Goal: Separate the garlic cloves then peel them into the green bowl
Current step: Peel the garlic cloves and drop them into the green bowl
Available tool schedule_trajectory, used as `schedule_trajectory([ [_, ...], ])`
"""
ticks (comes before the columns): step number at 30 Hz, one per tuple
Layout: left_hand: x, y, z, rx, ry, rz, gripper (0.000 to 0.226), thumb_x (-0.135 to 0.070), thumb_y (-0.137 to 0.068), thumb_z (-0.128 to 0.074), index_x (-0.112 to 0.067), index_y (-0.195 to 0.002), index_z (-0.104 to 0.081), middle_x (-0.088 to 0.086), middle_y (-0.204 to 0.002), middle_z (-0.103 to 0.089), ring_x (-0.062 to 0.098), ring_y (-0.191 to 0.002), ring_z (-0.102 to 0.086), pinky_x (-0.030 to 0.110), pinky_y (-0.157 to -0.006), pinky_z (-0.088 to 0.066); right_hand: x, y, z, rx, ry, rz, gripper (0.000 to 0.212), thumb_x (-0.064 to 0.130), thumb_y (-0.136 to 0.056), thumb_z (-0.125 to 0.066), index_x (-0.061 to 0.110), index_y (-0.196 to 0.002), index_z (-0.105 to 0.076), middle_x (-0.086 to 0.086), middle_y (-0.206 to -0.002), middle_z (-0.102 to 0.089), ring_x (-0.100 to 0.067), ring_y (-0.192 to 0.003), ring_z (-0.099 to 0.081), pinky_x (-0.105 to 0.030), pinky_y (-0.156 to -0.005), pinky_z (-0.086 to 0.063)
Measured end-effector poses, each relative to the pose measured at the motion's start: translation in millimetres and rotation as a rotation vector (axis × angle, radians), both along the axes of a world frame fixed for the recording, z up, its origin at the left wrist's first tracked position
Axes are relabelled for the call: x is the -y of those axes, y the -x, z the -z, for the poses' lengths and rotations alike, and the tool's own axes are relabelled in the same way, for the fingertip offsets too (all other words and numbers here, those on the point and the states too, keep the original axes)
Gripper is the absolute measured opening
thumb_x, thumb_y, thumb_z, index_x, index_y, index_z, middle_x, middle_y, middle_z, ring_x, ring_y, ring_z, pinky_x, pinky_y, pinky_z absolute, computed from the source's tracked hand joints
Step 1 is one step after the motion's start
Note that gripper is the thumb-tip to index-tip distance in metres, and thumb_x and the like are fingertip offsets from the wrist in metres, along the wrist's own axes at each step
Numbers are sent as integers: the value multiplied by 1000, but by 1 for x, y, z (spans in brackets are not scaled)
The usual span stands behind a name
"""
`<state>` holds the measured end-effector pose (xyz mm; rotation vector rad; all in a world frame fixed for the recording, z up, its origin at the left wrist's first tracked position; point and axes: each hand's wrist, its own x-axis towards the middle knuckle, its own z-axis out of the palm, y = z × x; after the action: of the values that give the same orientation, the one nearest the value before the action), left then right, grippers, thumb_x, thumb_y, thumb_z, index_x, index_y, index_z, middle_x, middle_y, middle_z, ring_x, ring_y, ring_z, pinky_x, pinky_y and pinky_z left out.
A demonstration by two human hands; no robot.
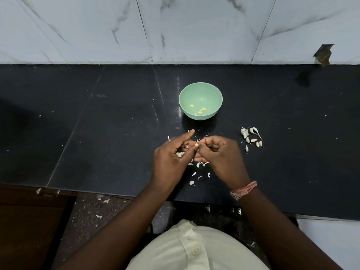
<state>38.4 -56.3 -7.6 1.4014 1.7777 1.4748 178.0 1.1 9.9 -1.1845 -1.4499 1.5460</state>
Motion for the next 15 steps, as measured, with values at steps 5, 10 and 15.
schedule_trajectory([
  [5,-1,0,-2,-49,0,12,42,-17,-84,-75,-22,-126,-72,-5,-97,-76,12,-88,-73,39,-85,-60,-1,-1,2,27,-8,7,8,-2,-94,-64,-4,-90,-71,-15,-74,-75,-29,-70,-76,-46,-75,-64],
  [10,-1,-3,-1,358,59,110,47,6,-90,-68,-15,-131,-67,8,-101,-73,16,-90,-68,35,-86,-59,-1,0,0,-32,40,11,11,-4,-93,-62,-5,-85,-69,-16,-68,-72,-22,-61,-71,-40,-67,-64],
  [15,-3,-7,-3,978,86,115,36,3,-91,-66,-6,-126,-69,14,-98,-68,19,-88,-66,32,-83,-57,-1,5,-2,-169,171,53,10,-5,-94,-58,-6,-90,-67,-12,-68,-70,-19,-60,-68,-38,-67,-64],
])
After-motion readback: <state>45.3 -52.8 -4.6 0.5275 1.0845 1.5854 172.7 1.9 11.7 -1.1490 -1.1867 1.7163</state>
